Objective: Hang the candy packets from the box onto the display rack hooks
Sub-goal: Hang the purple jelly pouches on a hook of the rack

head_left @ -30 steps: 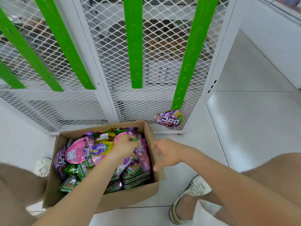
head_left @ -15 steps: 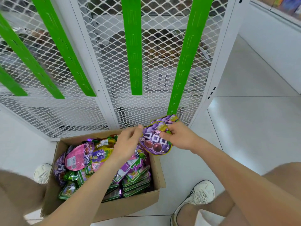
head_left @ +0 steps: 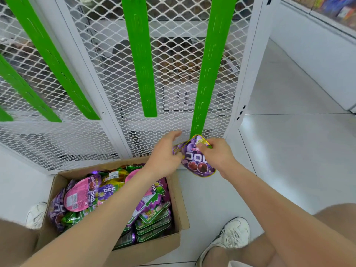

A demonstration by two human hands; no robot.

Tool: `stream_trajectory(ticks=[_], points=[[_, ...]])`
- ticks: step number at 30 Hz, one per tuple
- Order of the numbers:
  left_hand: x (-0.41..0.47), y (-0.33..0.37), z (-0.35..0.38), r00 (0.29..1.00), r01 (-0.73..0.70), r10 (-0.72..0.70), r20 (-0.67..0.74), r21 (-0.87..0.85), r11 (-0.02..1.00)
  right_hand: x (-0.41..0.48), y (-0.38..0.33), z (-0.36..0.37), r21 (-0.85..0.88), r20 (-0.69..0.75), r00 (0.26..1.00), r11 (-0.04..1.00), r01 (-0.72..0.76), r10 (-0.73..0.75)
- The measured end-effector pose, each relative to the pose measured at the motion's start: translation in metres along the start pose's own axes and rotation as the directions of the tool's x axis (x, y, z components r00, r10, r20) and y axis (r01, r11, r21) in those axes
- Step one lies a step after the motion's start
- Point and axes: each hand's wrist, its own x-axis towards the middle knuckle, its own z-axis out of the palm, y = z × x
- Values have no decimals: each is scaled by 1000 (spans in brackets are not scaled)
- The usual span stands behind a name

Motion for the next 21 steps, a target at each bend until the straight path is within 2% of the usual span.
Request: stream_trajectory(ticks=[3, 8, 12, 18, 21], points=[[27, 11, 7, 1000, 25, -23, 15, -163, 986, 12, -2, -4, 7, -98, 995, 1000, 6, -6], [55, 20, 24, 995, 99, -104, 3, -334, 938, 23, -8, -8, 109, -121, 990, 991, 82, -68], [58, 18, 32, 994, 105, -107, 17, -390, 915, 22, -14, -5, 145, -130, 989, 986, 88, -69], [53, 16, 32, 995, 91, -100, -2, -406, 909, 13, -17, 1, 224, -200, 979, 974, 21, 25], [51, 13, 30, 994, 107, -105, 27, -424, 899, 8, -18, 2, 195, -215, 976, 981, 11, 31]])
